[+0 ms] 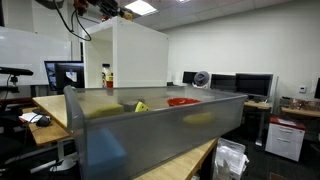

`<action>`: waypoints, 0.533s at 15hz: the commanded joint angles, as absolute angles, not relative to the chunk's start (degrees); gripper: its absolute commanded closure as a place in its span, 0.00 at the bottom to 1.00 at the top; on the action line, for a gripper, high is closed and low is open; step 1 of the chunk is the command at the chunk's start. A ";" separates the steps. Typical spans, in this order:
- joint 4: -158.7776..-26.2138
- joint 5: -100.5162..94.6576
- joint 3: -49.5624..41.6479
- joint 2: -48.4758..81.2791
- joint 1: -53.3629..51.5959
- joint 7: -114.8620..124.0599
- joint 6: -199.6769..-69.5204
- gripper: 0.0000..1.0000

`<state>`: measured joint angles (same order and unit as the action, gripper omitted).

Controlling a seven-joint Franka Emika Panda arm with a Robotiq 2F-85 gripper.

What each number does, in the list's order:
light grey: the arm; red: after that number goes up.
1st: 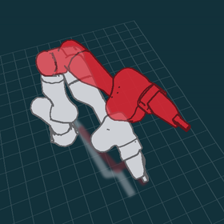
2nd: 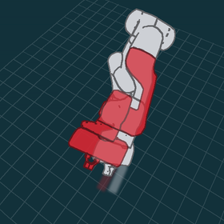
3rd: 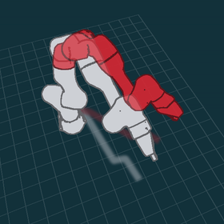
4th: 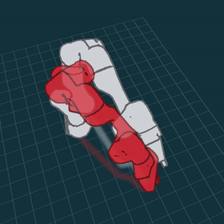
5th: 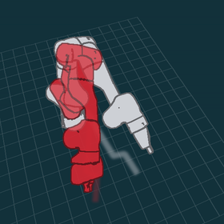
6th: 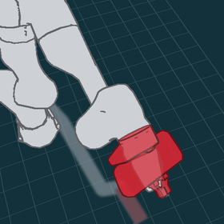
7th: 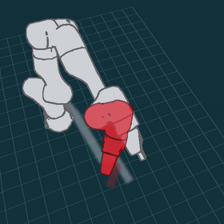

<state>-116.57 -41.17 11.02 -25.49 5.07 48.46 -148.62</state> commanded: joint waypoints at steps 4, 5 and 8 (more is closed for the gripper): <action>-120.73 -37.25 8.98 -27.02 4.64 41.22 -157.34 0.70; -121.12 -36.65 8.75 -27.45 4.74 40.24 -158.08 0.70; -122.22 -30.74 7.47 -29.21 3.00 34.07 -157.80 0.70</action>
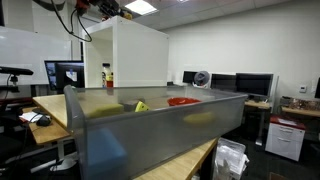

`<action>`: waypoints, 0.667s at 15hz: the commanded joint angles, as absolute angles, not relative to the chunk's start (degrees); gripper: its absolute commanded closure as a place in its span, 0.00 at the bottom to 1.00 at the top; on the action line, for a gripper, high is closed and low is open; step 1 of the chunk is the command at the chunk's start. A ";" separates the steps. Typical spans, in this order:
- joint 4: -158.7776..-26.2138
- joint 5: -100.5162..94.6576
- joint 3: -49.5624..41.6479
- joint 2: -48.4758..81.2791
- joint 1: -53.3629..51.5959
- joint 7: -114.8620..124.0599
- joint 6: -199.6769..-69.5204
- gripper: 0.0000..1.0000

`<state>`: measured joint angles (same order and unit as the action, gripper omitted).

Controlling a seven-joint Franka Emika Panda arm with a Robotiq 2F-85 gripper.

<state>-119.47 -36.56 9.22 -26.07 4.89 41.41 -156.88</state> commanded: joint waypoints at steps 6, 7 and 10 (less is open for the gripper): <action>-122.48 -14.25 4.25 -34.90 -2.02 16.81 -149.23 0.70; -122.03 -12.96 4.18 -35.98 -2.00 15.07 -147.10 0.70; -120.99 -10.73 3.96 -39.47 -1.73 11.33 -140.93 0.70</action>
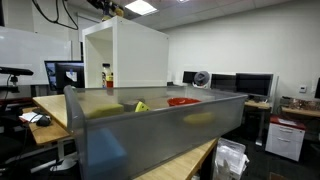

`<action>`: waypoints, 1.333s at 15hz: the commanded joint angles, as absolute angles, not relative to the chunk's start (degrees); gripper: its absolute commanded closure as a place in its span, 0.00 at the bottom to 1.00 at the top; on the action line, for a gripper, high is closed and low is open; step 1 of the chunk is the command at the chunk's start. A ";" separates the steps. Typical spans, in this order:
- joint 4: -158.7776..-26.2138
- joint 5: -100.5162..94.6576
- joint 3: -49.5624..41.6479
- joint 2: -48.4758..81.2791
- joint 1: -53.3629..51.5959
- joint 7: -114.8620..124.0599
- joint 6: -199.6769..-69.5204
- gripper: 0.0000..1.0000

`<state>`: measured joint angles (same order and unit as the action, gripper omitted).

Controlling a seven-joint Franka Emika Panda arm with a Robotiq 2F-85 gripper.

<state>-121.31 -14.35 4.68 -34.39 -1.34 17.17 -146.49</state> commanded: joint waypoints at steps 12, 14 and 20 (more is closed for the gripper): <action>-112.77 -4.21 1.36 -46.08 -5.84 -2.18 -109.15 0.70; -111.22 -3.30 0.86 -45.65 -6.73 -3.97 -104.34 0.70; -111.43 0.35 -1.35 -42.66 -9.31 -9.14 -97.24 0.70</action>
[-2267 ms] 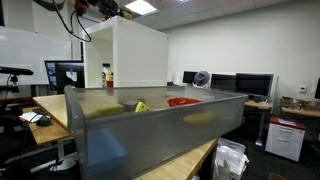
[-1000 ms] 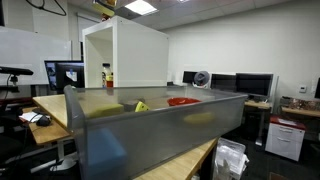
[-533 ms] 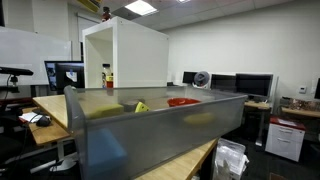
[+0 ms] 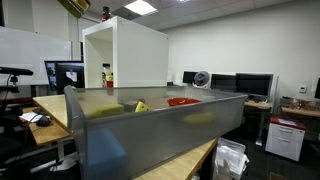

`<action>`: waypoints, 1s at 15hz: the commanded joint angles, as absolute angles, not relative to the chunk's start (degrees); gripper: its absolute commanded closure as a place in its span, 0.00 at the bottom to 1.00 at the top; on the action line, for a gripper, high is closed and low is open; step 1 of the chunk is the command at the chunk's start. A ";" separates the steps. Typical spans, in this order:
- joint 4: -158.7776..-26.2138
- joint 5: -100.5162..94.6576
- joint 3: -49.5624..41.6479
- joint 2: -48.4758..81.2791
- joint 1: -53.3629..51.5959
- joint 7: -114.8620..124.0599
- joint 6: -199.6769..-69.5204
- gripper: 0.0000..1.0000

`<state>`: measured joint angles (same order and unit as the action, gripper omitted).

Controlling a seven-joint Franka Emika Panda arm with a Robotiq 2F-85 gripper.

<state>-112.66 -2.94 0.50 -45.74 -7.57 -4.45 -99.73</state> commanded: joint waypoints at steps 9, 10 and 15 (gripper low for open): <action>-113.83 8.16 -3.45 -35.02 -12.03 -17.78 -93.33 0.70; -114.13 8.52 -3.30 -34.53 -11.81 -18.06 -93.95 0.70; -117.88 10.77 -3.46 -34.61 -10.91 -18.49 -100.43 0.70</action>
